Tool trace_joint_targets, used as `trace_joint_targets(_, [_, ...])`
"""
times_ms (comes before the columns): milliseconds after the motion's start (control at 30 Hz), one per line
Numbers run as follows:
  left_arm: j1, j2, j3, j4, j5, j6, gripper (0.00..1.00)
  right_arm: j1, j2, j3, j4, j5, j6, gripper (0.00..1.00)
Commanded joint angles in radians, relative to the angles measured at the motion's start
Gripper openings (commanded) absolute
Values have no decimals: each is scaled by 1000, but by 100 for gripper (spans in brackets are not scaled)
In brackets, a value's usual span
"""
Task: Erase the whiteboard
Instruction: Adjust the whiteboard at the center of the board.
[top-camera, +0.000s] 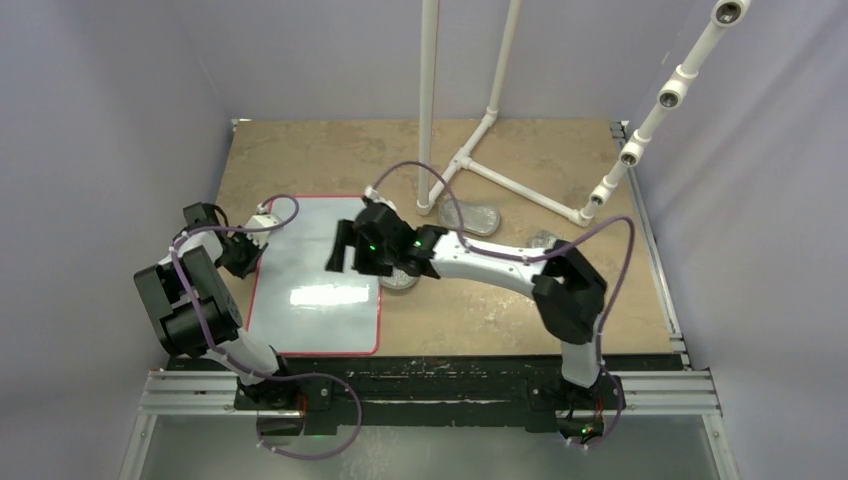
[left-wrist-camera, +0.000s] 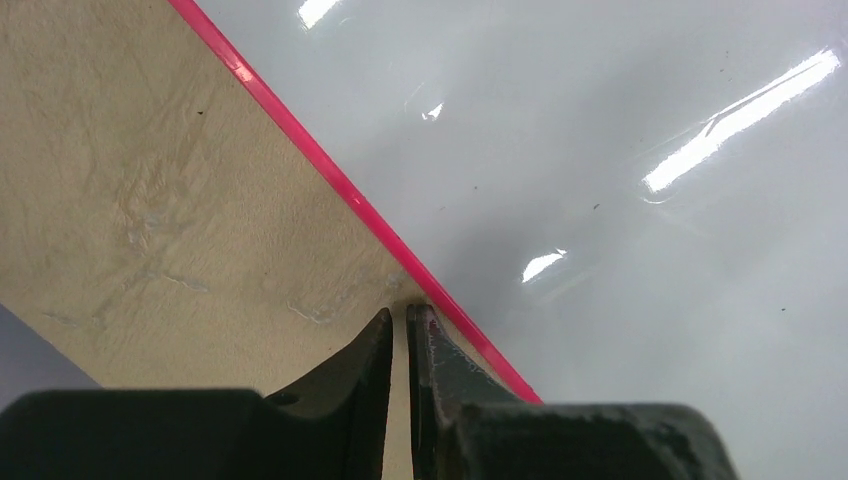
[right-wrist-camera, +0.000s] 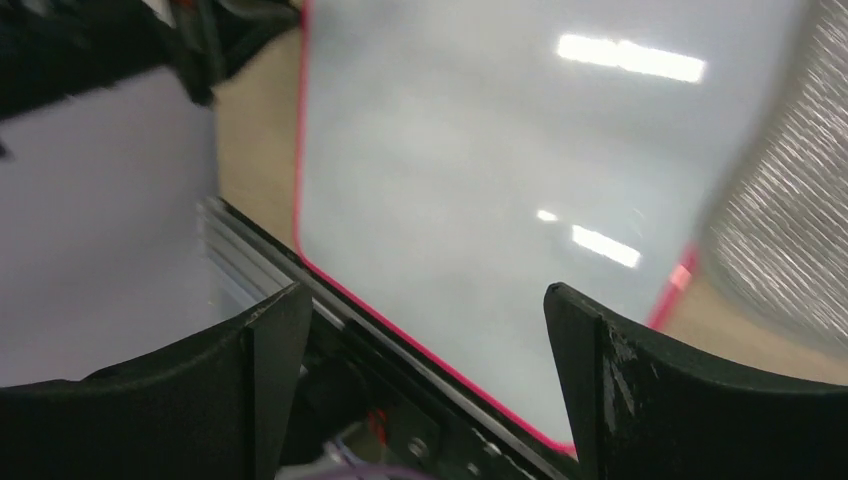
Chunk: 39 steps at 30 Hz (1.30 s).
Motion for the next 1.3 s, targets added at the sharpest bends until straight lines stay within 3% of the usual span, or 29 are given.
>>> trace_joint_targets(0, [25, 63, -36, -214, 11, -9, 11, 0, -206, -328, -42, -43, -63, 89])
trace_joint_targets(100, [4, 60, -38, -195, 15, -17, 11, 0, -302, -533, 27, -88, -53, 89])
trace_joint_targets(167, [-1, 76, 62, -189, 48, -69, 13, 0, -326, -588, 85, -103, -43, 88])
trace_joint_targets(300, [-53, 158, 306, -193, 123, -211, 16, 12, -288, -498, 44, 7, -87, 86])
trace_joint_targets(600, [-214, 291, 426, 200, 68, -543, 18, 24, -217, -552, 127, -33, -114, 85])
trace_joint_targets(800, [-245, 443, 575, 252, 56, -671, 19, 26, -200, -587, 171, -33, -129, 85])
trace_joint_targets(1067, [-276, 535, 687, 308, -5, -787, 21, 30, -138, -571, 175, -69, -168, 84])
trace_joint_targets(1267, [-338, 566, 674, 296, -118, -725, 22, 33, -140, -587, 166, -70, -185, 84])
